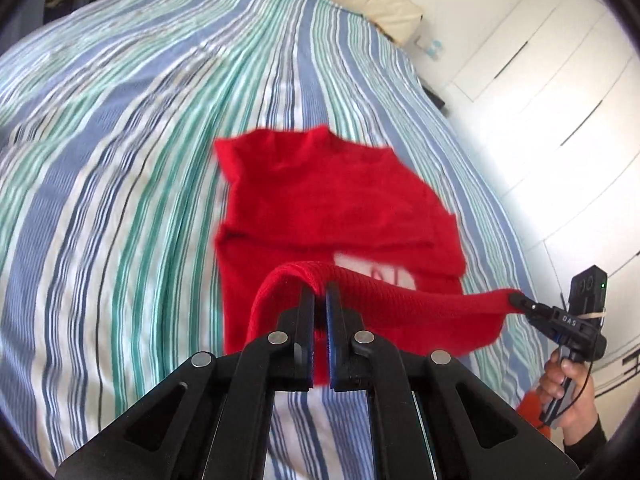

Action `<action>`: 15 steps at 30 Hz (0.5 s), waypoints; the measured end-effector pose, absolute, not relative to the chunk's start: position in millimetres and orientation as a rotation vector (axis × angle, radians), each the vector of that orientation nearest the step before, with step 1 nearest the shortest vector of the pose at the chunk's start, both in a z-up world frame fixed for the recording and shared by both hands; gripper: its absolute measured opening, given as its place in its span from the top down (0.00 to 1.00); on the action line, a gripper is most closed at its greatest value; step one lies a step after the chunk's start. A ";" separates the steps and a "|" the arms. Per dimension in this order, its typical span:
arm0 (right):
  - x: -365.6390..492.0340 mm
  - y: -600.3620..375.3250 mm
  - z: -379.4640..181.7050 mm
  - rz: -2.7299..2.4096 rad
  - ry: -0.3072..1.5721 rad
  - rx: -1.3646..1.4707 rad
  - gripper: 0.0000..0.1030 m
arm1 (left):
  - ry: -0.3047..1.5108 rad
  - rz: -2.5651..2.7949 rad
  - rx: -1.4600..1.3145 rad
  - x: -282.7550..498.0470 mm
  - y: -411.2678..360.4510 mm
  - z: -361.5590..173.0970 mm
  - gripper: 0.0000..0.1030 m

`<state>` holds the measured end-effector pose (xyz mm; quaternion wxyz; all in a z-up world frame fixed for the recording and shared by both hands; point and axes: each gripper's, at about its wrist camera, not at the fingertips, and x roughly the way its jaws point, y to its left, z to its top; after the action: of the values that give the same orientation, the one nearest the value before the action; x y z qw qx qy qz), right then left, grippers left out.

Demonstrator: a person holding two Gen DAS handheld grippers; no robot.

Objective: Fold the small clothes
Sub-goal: 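Grasp the hem with both tools and fold it toward the collar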

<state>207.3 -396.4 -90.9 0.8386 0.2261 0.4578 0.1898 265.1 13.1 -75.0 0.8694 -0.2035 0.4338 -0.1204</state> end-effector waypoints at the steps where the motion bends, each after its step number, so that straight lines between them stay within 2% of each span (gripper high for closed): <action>1: 229.1 -394.9 -87.4 0.401 0.946 0.486 0.95 | 0.900 -0.239 -0.422 287.7 13.4 -72.9 0.97; 6: 340.9 -385.8 -90.7 0.351 0.925 0.487 0.95 | 0.931 -0.154 -0.380 387.9 14.6 -85.7 0.97; 12: 432.1 -384.2 -117.9 0.271 0.935 0.499 0.95 | 0.969 -0.096 -0.329 455.2 12.7 -118.2 0.97; 14: 450.7 -385.2 -132.1 0.257 0.944 0.527 0.95 | 0.992 -0.069 -0.339 470.6 14.6 -128.0 0.93; 15: 458.6 -386.4 -141.3 0.263 0.952 0.554 0.95 | 1.011 -0.037 -0.351 480.4 18.6 -133.3 0.88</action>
<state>458.6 -386.4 -141.3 0.8440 0.2624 0.4510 0.1245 480.4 18.6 -133.3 0.8601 -0.1674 0.4816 -0.0175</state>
